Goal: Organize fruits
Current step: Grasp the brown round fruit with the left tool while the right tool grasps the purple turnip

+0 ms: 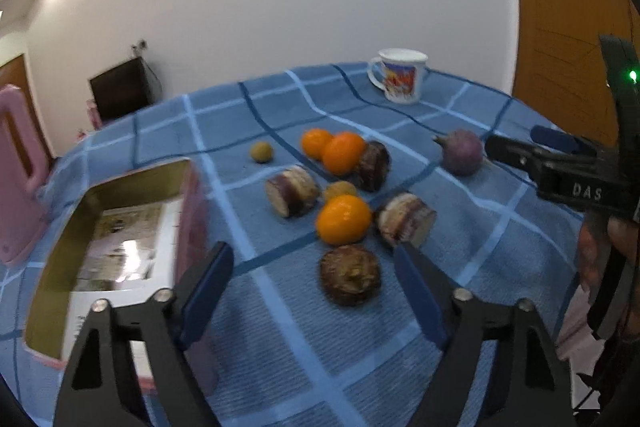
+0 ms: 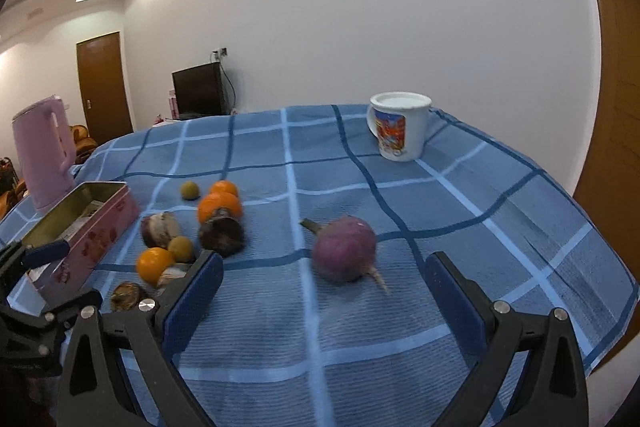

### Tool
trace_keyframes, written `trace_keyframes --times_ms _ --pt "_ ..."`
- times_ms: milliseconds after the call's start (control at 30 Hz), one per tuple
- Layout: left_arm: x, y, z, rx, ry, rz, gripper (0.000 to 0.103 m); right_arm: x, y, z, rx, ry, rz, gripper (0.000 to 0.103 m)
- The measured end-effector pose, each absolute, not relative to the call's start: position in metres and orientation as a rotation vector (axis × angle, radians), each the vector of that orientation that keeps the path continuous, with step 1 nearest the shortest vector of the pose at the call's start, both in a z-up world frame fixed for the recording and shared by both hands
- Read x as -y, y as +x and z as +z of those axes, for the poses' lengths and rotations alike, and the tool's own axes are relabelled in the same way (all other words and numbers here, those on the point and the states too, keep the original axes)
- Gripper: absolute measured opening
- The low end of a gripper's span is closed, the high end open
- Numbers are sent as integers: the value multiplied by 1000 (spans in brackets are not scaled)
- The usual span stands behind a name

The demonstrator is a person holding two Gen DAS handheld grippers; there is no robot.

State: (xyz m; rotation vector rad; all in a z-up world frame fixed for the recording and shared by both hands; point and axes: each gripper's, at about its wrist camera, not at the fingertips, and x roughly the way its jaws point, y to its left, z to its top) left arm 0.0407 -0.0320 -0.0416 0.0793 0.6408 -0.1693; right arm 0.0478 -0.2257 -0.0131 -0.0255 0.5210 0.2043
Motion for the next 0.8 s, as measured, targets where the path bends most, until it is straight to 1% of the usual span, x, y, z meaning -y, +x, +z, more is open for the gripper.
trace_keyframes --times_ms 33,67,100,133,200,300,333,400,467,533,600,633,700,800 --pt "34 45 -43 -666 77 -189 79 227 50 -13 -528 -24 202 101" --pt "37 50 -45 -690 74 -206 76 229 52 -12 -533 -26 197 101" --pt "39 54 -48 -716 60 -230 69 230 55 -11 -540 -27 190 100" --pt "40 59 -50 -742 45 -248 64 231 58 -11 -551 -24 186 100" --pt "41 67 -56 -789 23 -264 48 233 66 -9 -577 -18 181 94" --pt "40 73 -63 -835 -8 -281 47 233 80 -10 -621 -14 174 88" --pt "40 74 -65 -847 -20 -284 47 233 84 -11 -636 -8 179 87" --pt "37 76 -67 -859 -45 -293 43 232 95 -15 -673 -9 179 87" --pt "37 78 -67 -865 -54 -296 43 230 103 -20 -693 -17 164 86" --pt "37 79 -67 -866 -56 -296 43 230 113 -27 -729 -17 164 81" --pt "34 81 -67 -867 -76 -302 43 230 122 -34 -762 -18 166 69" --pt "32 81 -67 -867 -86 -307 43 230 124 -37 -769 -13 173 67" --pt "29 80 -68 -866 -100 -313 42 231 130 -44 -809 4 214 53" --pt "27 80 -67 -859 -123 -325 42 233 130 -46 -816 22 243 53"
